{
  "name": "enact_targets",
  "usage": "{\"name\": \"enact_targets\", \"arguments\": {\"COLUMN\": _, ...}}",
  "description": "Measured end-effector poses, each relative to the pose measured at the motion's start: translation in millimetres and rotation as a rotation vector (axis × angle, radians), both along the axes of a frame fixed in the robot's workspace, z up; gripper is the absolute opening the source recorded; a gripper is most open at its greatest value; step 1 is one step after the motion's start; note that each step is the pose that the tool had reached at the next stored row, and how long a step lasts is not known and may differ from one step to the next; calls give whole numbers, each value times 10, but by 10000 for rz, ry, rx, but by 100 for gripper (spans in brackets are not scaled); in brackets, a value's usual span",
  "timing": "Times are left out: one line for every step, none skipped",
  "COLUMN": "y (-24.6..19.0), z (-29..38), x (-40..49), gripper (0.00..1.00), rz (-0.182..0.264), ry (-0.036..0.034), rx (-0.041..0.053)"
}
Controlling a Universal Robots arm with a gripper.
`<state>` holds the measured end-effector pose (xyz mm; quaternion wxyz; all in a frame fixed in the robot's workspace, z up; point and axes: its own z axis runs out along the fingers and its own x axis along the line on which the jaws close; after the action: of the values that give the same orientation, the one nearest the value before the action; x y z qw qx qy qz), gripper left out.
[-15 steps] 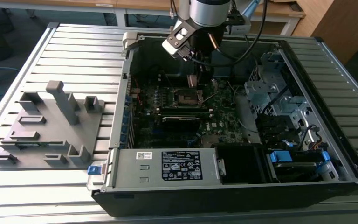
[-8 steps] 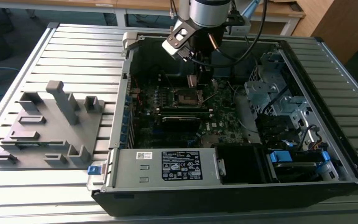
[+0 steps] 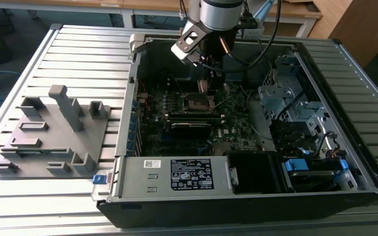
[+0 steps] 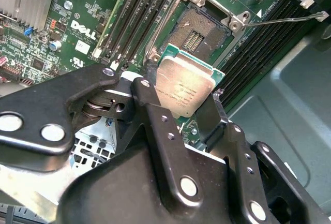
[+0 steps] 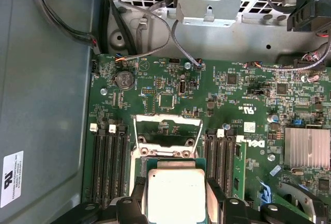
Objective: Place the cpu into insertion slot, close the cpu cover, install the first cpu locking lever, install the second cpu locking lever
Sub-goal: 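Place the cpu into insertion slot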
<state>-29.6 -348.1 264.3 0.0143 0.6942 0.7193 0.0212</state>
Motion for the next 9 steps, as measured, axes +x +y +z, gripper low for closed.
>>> {"name": "enact_targets", "arguments": {"y": 0, "z": 0, "x": 0, "gripper": 54, "rz": 0, "ry": 0, "rx": 0}}
{"name": "enact_targets", "arguments": {"y": 0, "z": -1, "x": 0, "gripper": 54, "rz": 0, "ry": -1, "rx": 1}}
{"name": "enact_targets", "arguments": {"y": 0, "z": -4, "x": 0, "gripper": 54, "rz": 0, "ry": -2, "rx": 3}}
{"name": "enact_targets", "arguments": {"y": 0, "z": -6, "x": 0, "gripper": 54, "rz": 0, "ry": 0, "rx": 0}}
{"name": "enact_targets", "arguments": {"y": 0, "z": -15, "x": 0, "gripper": 54, "rz": 0, "ry": -1, "rx": 0}}
{"name": "enact_targets", "arguments": {"y": 0, "z": -22, "x": 0, "gripper": 54, "rz": 0, "ry": 0, "rx": 0}}
{"name": "enact_targets", "arguments": {"y": 0, "z": -23, "x": 0, "gripper": 54, "rz": 0, "ry": -1, "rx": 0}}
{"name": "enact_targets", "arguments": {"y": 0, "z": -22, "x": 0, "gripper": 54, "rz": 0, "ry": 0, "rx": 0}}
{"name": "enact_targets", "arguments": {"y": 0, "z": -22, "x": 0, "gripper": 54, "rz": 0, "ry": 0, "rx": 0}}
